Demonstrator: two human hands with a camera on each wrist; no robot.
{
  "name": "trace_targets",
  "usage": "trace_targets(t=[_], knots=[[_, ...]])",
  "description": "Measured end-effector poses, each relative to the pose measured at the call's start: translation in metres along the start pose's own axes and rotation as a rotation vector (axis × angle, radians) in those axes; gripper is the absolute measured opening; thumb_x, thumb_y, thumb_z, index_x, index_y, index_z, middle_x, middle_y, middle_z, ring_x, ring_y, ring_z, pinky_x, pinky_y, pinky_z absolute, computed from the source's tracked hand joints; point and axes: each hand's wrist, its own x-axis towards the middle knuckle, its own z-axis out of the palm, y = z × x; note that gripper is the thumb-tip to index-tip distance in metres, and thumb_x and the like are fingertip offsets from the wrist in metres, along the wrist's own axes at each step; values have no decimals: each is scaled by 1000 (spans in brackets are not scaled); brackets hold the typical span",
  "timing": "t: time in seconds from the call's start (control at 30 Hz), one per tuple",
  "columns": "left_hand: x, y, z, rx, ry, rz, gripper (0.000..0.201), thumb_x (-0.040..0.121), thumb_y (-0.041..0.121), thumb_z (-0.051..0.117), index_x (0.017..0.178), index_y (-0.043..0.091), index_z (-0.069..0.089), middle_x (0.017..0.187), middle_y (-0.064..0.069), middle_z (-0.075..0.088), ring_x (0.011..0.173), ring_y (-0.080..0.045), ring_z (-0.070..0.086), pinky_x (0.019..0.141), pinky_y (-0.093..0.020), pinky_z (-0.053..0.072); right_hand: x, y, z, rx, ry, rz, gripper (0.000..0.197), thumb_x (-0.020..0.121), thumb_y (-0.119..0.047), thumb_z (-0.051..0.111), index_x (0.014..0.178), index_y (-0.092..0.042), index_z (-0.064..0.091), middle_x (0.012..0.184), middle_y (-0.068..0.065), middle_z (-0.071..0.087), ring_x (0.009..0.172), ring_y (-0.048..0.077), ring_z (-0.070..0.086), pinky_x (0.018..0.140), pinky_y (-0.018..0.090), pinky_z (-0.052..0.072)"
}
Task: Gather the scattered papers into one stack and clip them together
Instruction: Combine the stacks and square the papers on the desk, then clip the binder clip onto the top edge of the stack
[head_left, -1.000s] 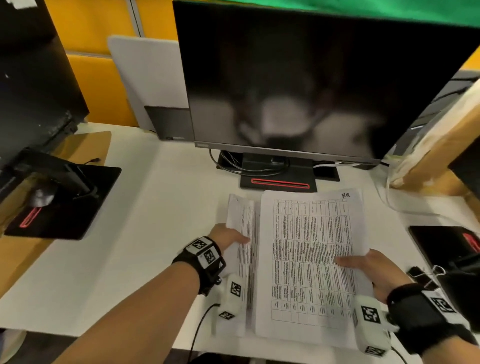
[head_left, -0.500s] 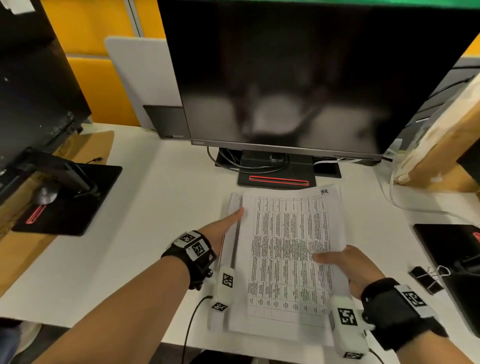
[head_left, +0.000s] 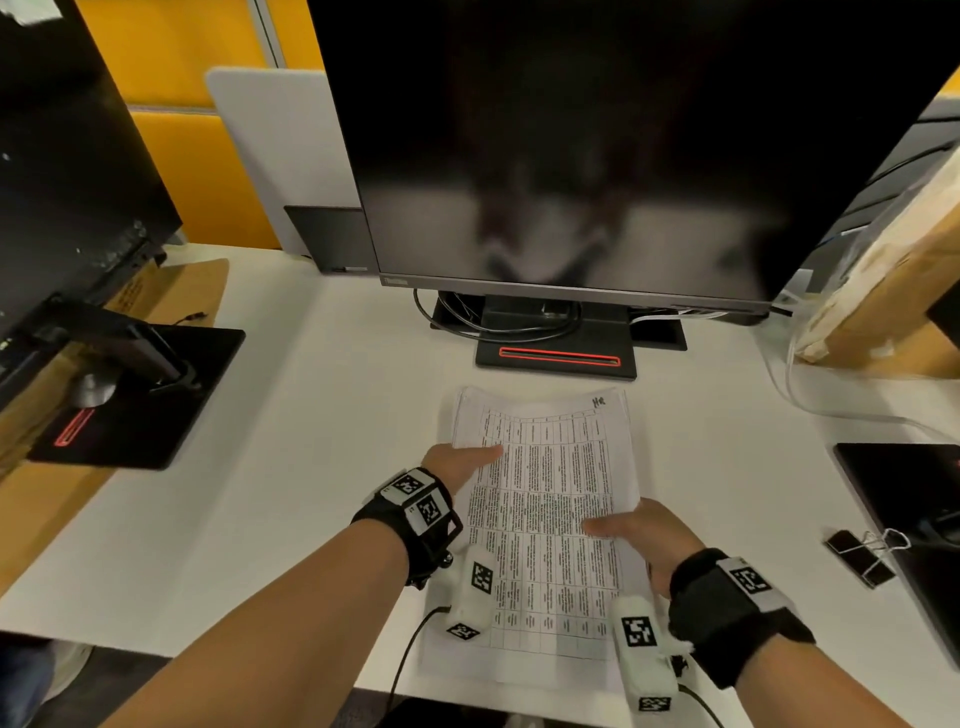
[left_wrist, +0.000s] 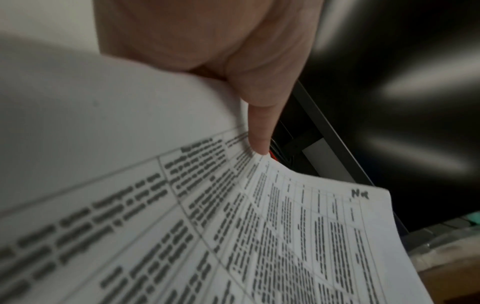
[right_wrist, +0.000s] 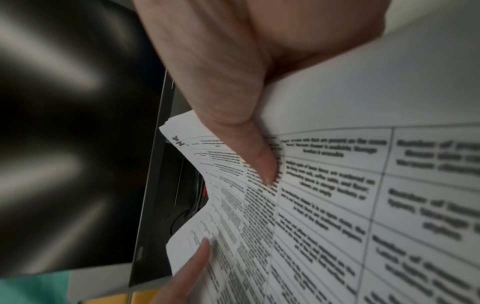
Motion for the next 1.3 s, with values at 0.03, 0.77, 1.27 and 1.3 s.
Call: trace_targets(t=[0.03,0.77,1.27,1.3], knots=[[3,-2,3,16,38,-1,86,72,41,77,138,-2,41,139,-19,50,128,-34,47,105,-40,40,2,1,2,-8,-2,-7,40,78,2,70,117,0,61,101,8,69,90,16,62,92,31,42],[-2,-5,10,226,201,191,52,74,39,75,105,-2,65,95,-19,71,88,-36,68,82,-45,57,-30,3,-116,-887,905,67,48,85,-19,55,132,-11,45,137,19,37,123,38,38,98,45,39],[7,-6,0,144,110,63,111,37,58,85,125,-2,53,116,-20,65,105,-37,63,92,-48,52,-8,-19,-121,-542,630,-264,19,86,-2,56,90,-6,74,104,12,71,97,27,62,76,21,38],[20,-12,-2,144,102,56,125,25,63,83,128,-1,52,118,-20,64,106,-37,63,92,-48,52,-6,-28,-114,-460,593,-340,17,85,0,59,85,-8,74,99,12,71,95,26,62,78,21,38]])
